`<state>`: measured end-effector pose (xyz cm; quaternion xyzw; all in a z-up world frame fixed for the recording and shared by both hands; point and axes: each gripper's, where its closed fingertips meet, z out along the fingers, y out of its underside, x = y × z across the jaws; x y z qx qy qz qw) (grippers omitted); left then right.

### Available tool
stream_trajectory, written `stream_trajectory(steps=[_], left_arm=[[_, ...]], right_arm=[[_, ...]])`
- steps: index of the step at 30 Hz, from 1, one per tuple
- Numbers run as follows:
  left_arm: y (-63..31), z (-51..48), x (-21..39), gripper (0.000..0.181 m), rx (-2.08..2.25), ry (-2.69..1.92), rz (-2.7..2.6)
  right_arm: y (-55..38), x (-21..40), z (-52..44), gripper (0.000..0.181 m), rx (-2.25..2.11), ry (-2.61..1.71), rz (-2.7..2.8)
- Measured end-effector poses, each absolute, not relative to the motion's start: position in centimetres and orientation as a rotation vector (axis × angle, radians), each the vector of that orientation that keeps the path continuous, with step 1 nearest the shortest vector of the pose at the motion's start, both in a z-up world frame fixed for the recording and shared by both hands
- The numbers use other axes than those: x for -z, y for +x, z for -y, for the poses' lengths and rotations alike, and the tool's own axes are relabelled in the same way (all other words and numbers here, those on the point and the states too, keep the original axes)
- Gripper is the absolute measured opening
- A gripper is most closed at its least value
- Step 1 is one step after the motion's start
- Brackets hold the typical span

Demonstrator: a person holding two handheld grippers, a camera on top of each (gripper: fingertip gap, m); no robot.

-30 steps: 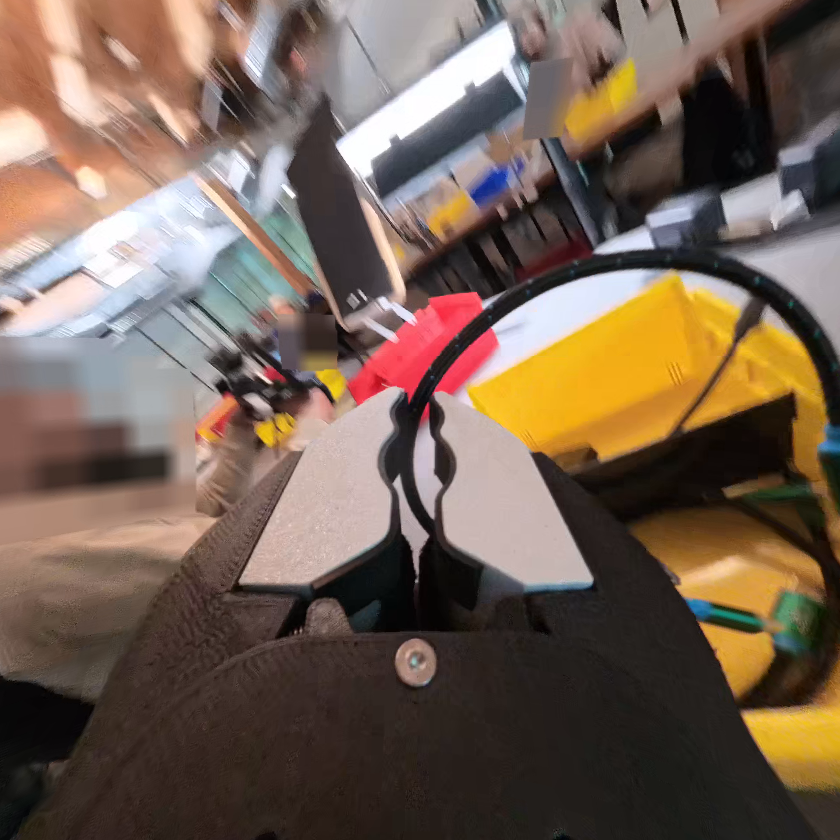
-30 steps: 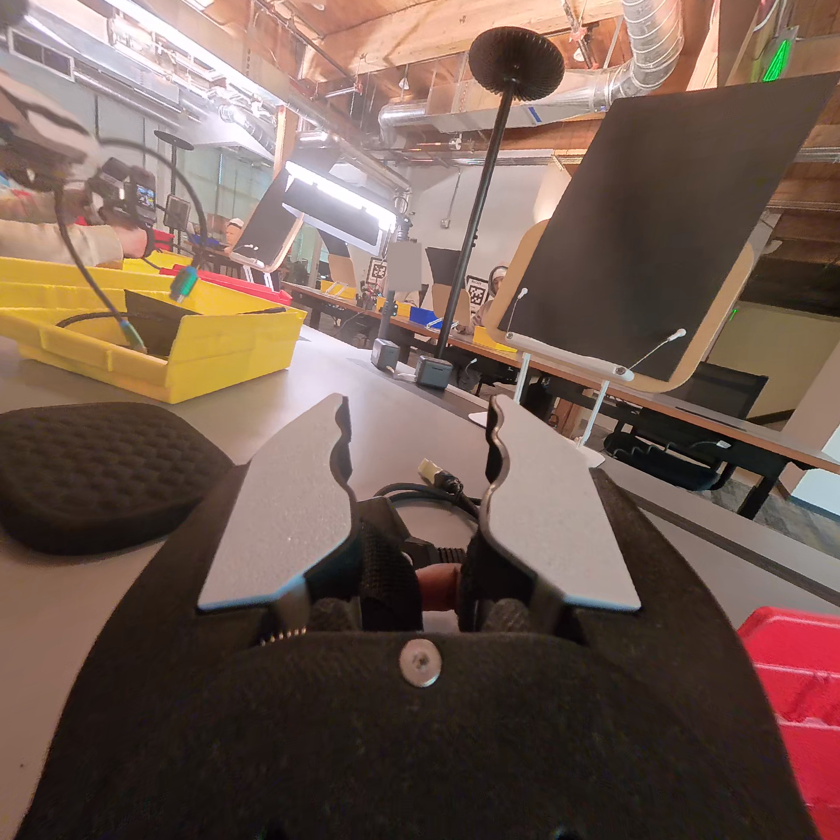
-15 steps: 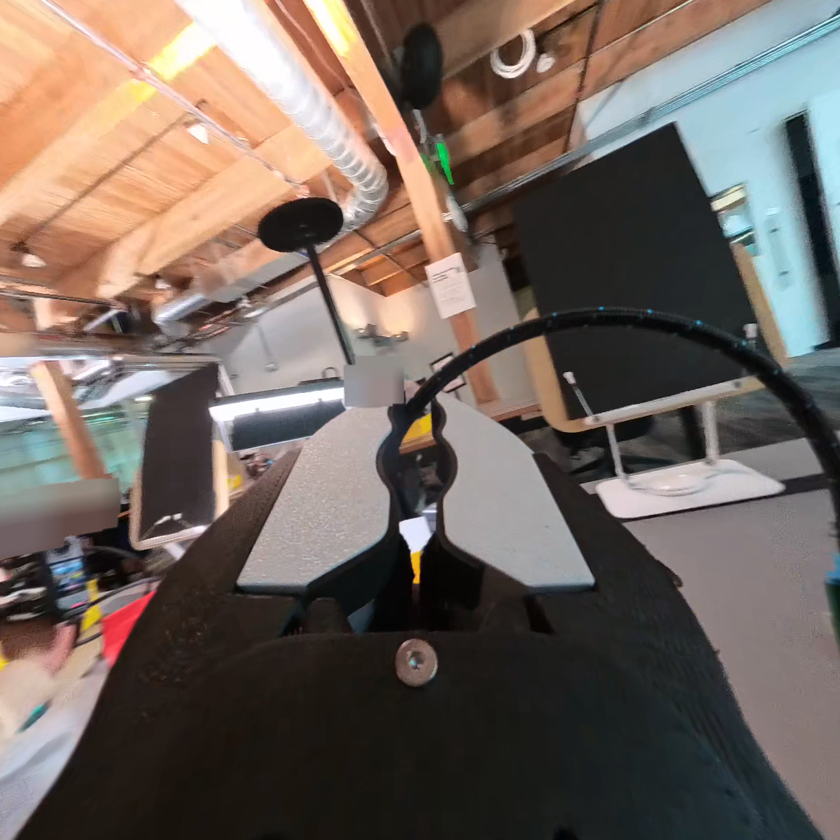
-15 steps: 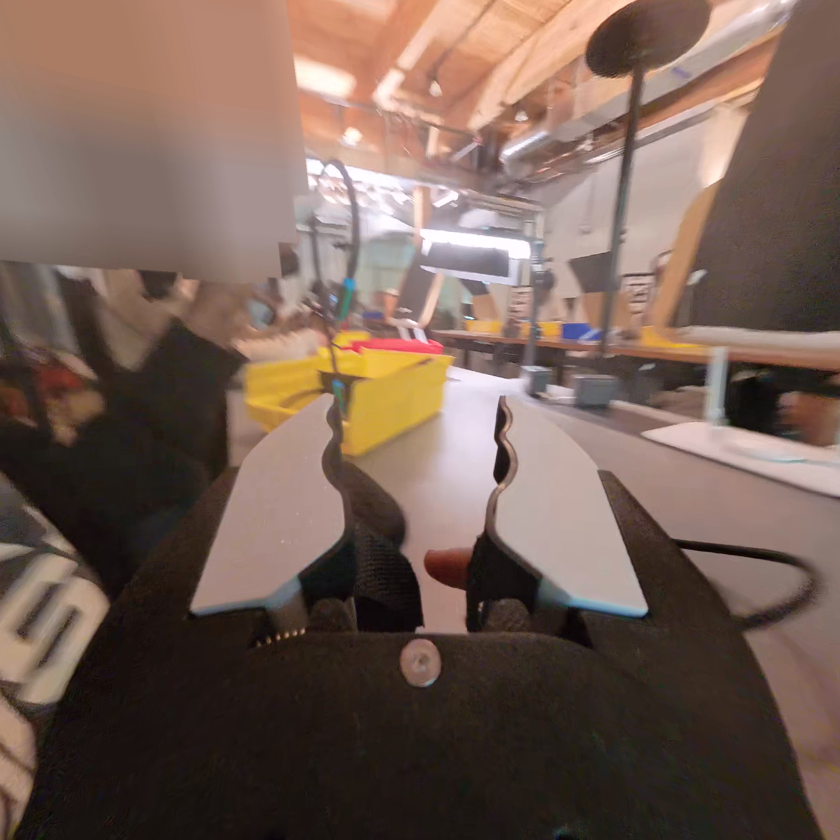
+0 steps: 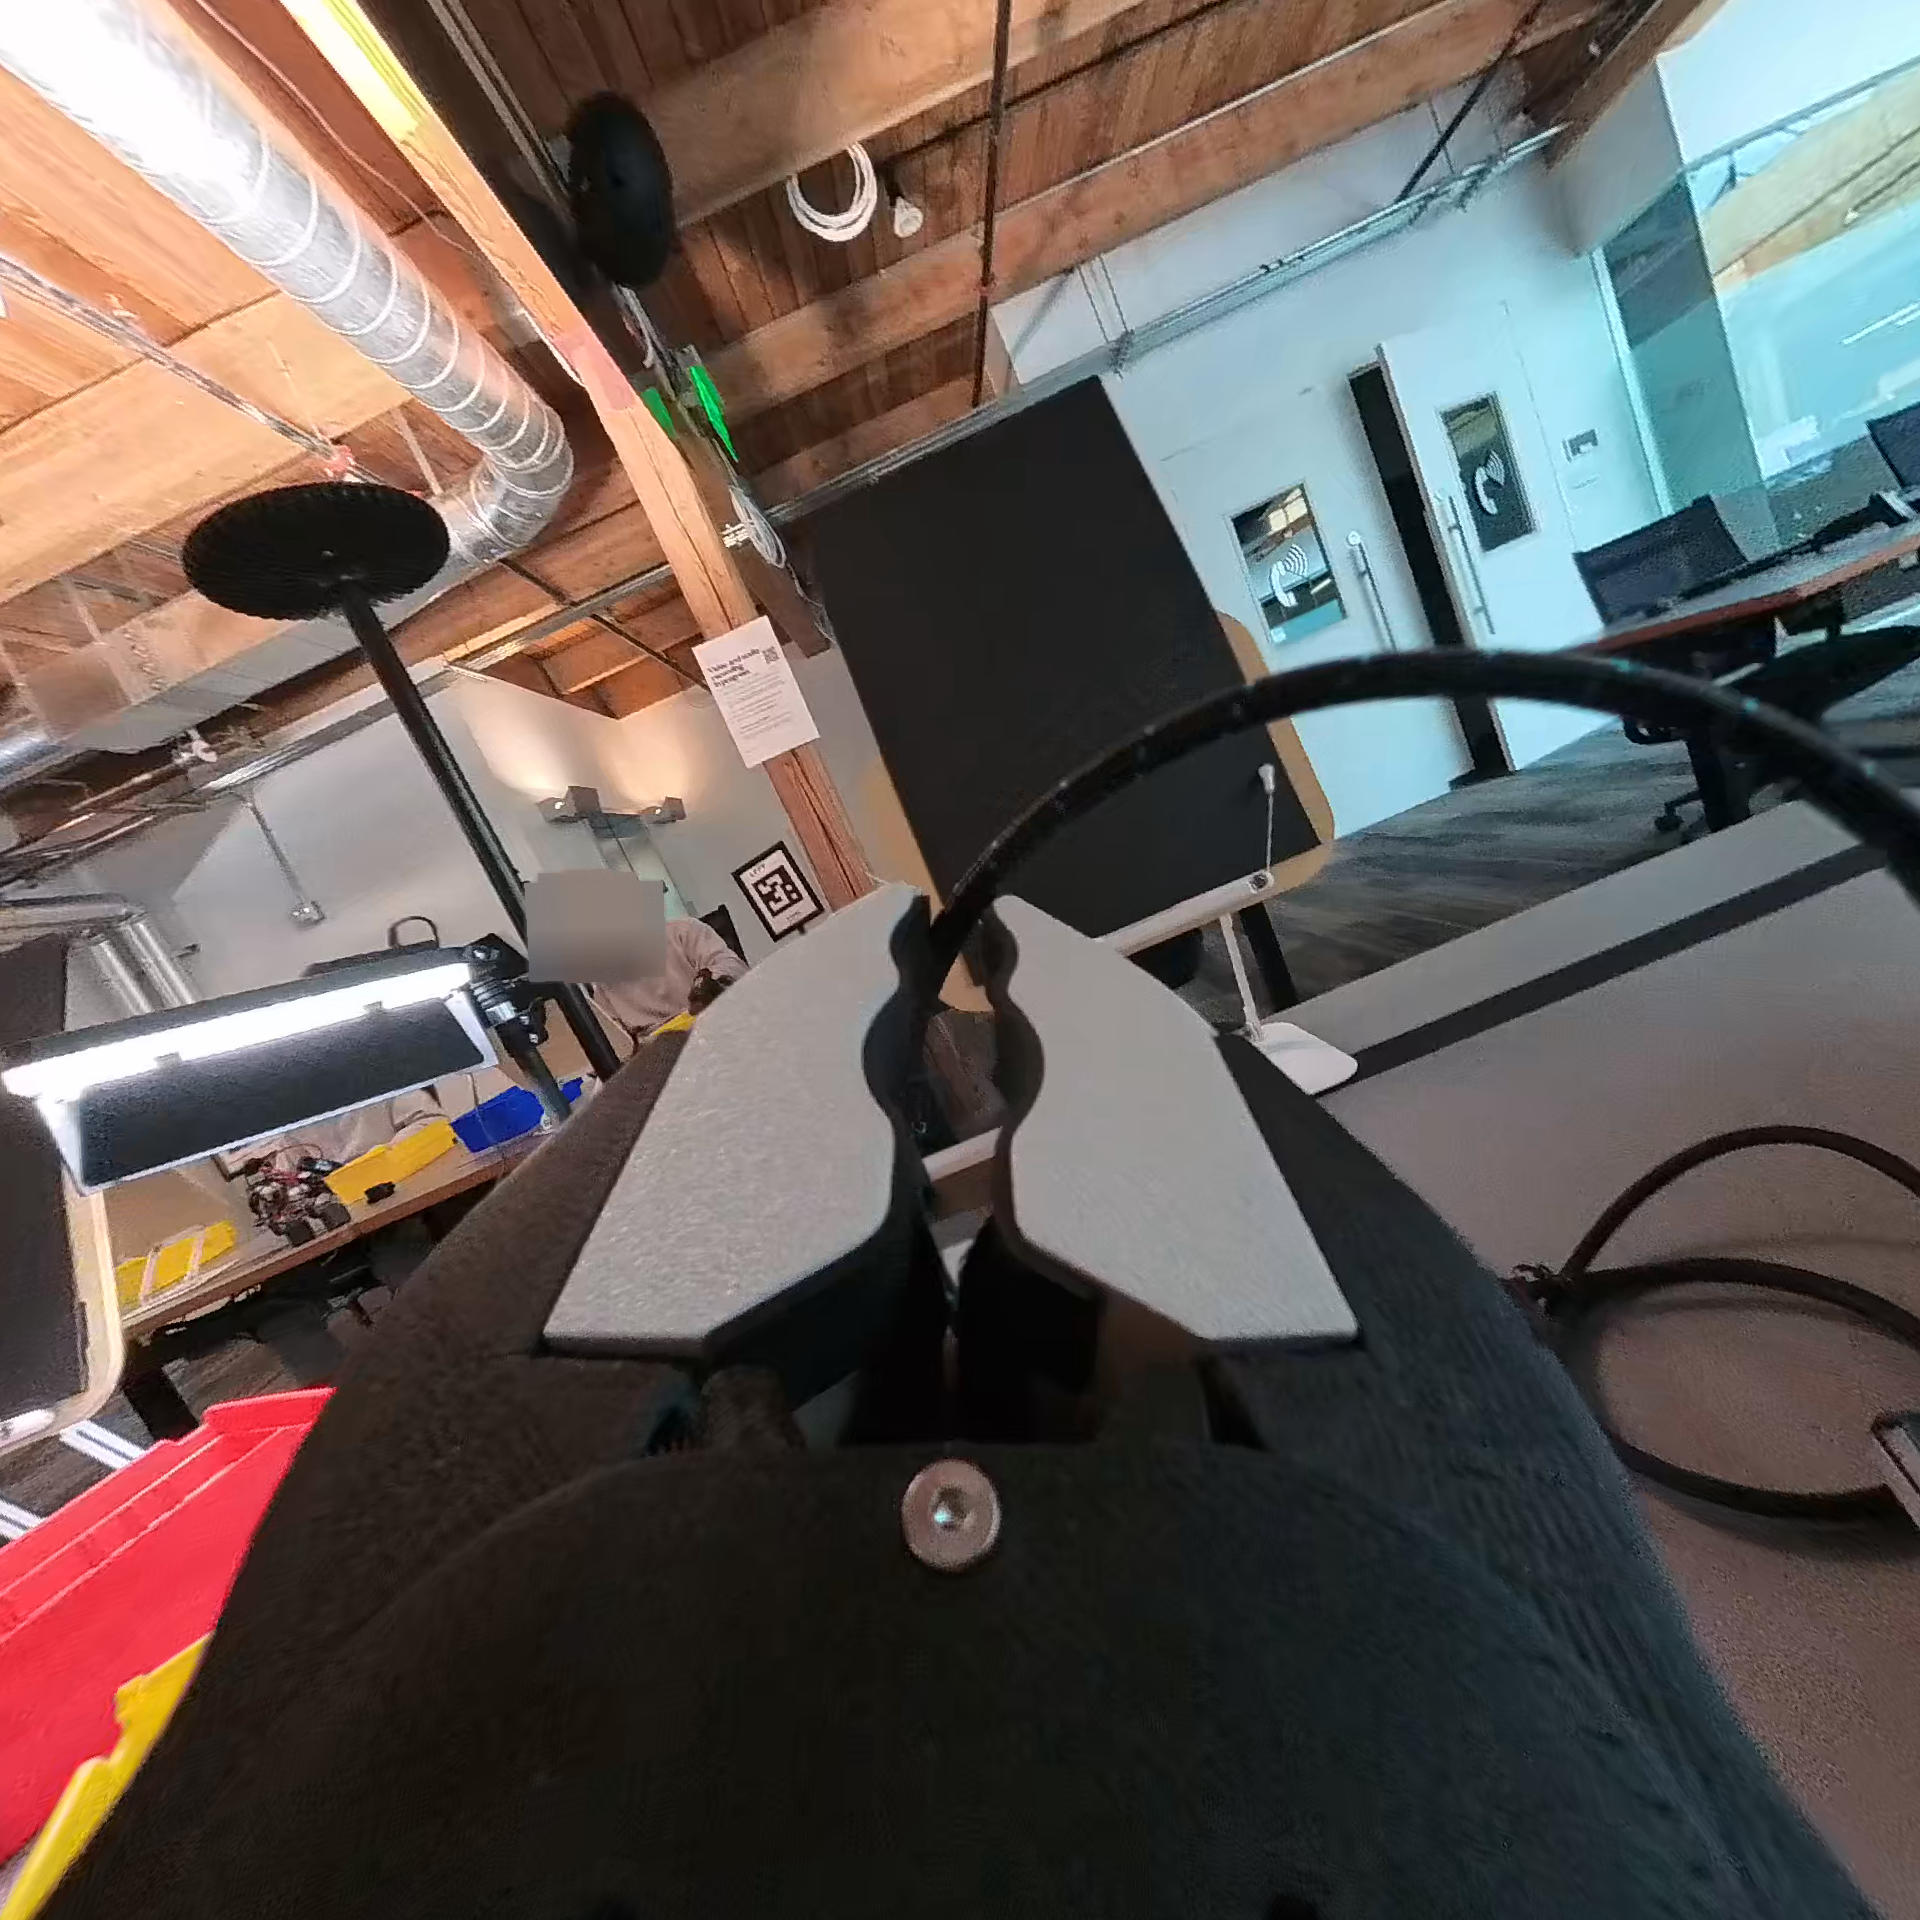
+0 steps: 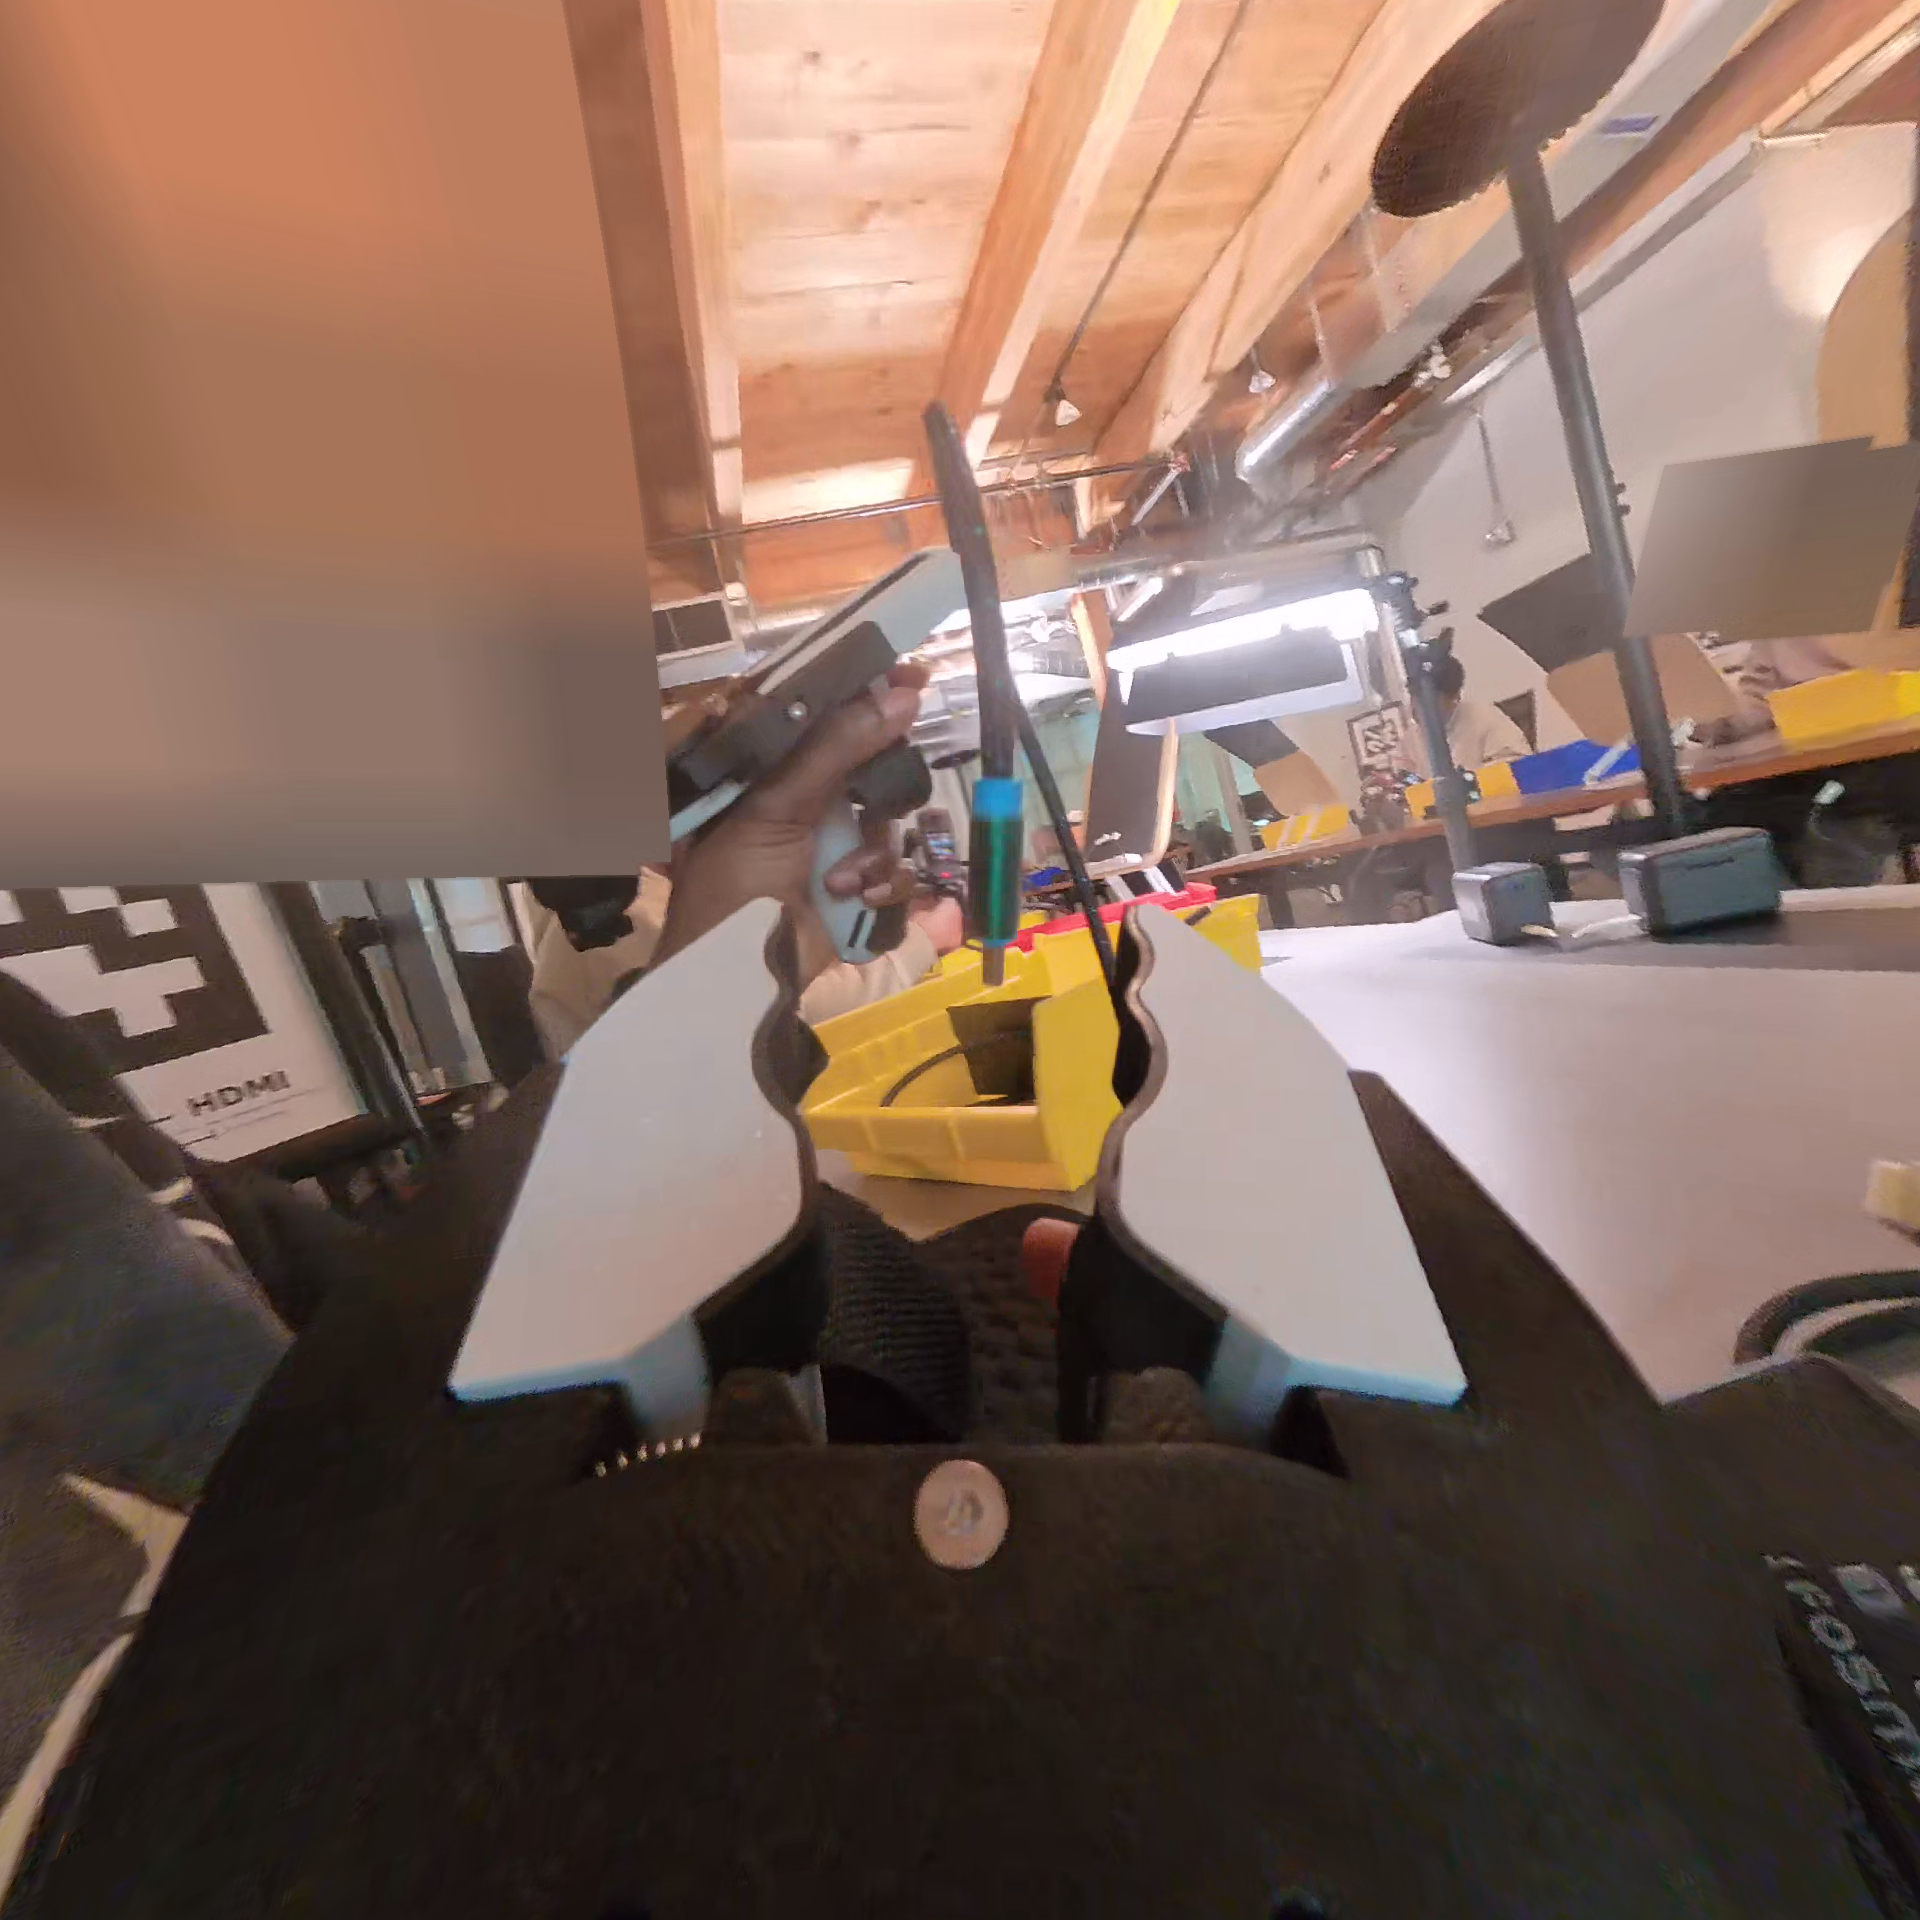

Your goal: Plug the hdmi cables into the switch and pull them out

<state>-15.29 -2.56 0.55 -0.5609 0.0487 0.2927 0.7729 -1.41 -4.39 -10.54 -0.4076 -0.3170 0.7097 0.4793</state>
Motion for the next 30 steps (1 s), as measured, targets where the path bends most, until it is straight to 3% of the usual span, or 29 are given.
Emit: stream_trajectory(steps=[6,11,17,19,21,30], left_arm=[[-14.5,1.8,0.1,0.008,-0.593,-1.235,-0.118],[-13.4,1.6,0.1,0.008,-0.556,-1.227,-0.177],[-13.4,1.5,1.0,0.008,-0.471,-1.311,-0.261],[-13.8,1.3,1.5,0.008,-0.46,-1.353,-0.265],[-14.0,1.2,1.8,0.007,-0.46,-1.376,-0.263],[-16.1,2.1,1.8,0.006,-0.455,-1.39,-0.268]], right_arm=[[-2.7,11.2,3.5,0.048,-1.549,-1.054,0.766],[-1.9,10.3,3.4,0.004,-1.564,-0.968,0.719],[-0.7,9.9,2.6,0.005,-1.605,-0.954,0.736],[-0.4,9.6,2.3,0.022,-1.593,-0.946,0.724],[-0.4,9.3,2.6,0.005,-1.583,-0.928,0.755],[-2.0,5.5,0.4,0.004,-1.669,-0.979,0.879]])
